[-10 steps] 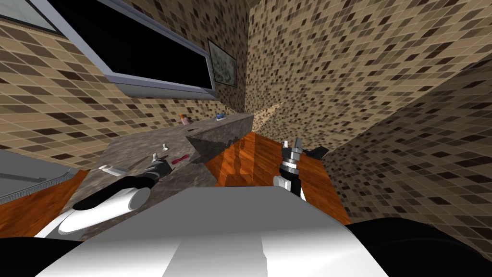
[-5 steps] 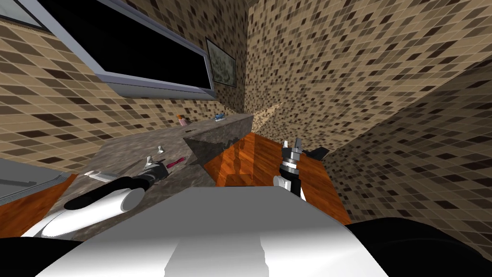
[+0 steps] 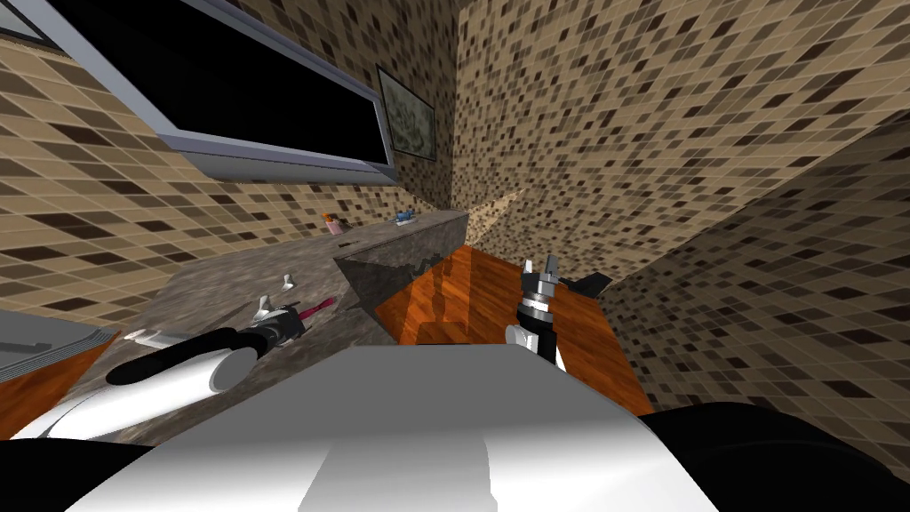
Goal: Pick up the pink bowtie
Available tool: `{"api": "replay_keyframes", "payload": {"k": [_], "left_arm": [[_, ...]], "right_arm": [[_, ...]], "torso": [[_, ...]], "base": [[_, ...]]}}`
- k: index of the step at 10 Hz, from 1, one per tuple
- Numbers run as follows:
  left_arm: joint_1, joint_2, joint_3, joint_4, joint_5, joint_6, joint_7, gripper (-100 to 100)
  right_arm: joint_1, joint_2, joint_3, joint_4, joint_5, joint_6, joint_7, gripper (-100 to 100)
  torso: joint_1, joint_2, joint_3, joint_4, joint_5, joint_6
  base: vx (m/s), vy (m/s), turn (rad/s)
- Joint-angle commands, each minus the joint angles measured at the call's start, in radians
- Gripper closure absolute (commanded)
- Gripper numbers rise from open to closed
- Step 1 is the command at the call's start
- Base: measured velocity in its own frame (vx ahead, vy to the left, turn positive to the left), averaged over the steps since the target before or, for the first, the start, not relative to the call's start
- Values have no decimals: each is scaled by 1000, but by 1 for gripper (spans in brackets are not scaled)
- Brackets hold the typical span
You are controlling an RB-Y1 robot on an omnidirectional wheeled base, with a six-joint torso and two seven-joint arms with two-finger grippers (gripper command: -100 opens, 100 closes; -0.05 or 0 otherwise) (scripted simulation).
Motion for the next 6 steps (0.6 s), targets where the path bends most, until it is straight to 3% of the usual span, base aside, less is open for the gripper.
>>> {"api": "replay_keyframes", "payload": {"k": [1,5,6], "left_arm": [[2,10,20,7,13,50,8,-100],[1,19,37,11,22,157,16,-100],[1,19,37,11,22,163,16,-100]], "right_arm": [[0,0,0,0,0,0,0,0],[0,0,0,0,0,0,0,0],[0,0,0,0,0,0,0,0]], "torso": [[0,0,0,0,0,0],[1,0,0,0,0,0],[1,0,0,0,0,0]], "base": [[101,-3,-10],[73,13,-2],[36,5,1]]}}
